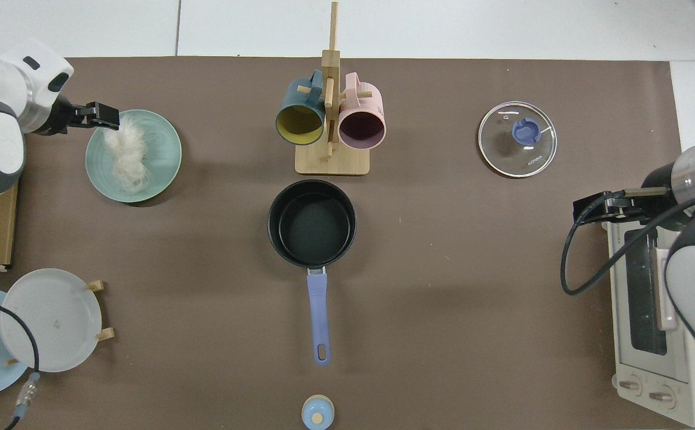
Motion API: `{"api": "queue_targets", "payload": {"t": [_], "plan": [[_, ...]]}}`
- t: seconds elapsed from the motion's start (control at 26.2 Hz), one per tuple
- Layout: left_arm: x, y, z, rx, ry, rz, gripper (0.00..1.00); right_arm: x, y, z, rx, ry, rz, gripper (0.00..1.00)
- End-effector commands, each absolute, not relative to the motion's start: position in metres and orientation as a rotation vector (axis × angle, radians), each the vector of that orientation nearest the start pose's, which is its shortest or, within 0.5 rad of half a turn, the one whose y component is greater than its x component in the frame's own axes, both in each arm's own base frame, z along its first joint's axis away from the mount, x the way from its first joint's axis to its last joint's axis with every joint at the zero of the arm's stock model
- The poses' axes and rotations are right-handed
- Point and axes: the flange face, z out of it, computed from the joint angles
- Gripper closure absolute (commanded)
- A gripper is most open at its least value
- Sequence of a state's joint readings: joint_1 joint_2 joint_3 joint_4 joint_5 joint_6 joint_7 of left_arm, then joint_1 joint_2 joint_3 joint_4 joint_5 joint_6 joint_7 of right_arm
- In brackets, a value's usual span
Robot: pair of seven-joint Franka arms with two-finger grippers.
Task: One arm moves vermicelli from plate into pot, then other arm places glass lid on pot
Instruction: 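Reach the left gripper to the white vermicelli on the plate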
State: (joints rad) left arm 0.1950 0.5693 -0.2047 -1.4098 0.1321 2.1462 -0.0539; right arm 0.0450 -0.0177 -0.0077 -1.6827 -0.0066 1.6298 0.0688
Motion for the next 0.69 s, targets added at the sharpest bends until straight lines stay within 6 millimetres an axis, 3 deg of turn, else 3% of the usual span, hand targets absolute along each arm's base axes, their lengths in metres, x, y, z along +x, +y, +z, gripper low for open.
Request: {"api": "queue_targets", "payload": {"t": [0.0, 0.38, 0.53, 0.65], "plan": [[0.741, 0.026, 0.388, -3.105, -0.057, -0.303, 0.00, 0.552, 0.018, 0.589, -3.143, 0.089, 0.038, 0.00], [0.746, 0.025, 0.347, -3.119, -0.090, -0.306, 0.00, 0.553, 0.011, 0.596, -3.142, 0.096, 0.026, 0.00], [0.745, 0.025, 0.339, -3.115, -0.084, -0.304, 0.00, 0.580, 0.010, 0.605, -3.153, 0.094, 0.074, 0.00], [0.741, 0.023, 0.327, -3.121, -0.085, -0.273, 0.00, 0.599, 0.013, 0.594, -3.168, 0.083, 0.107, 0.00]]}}
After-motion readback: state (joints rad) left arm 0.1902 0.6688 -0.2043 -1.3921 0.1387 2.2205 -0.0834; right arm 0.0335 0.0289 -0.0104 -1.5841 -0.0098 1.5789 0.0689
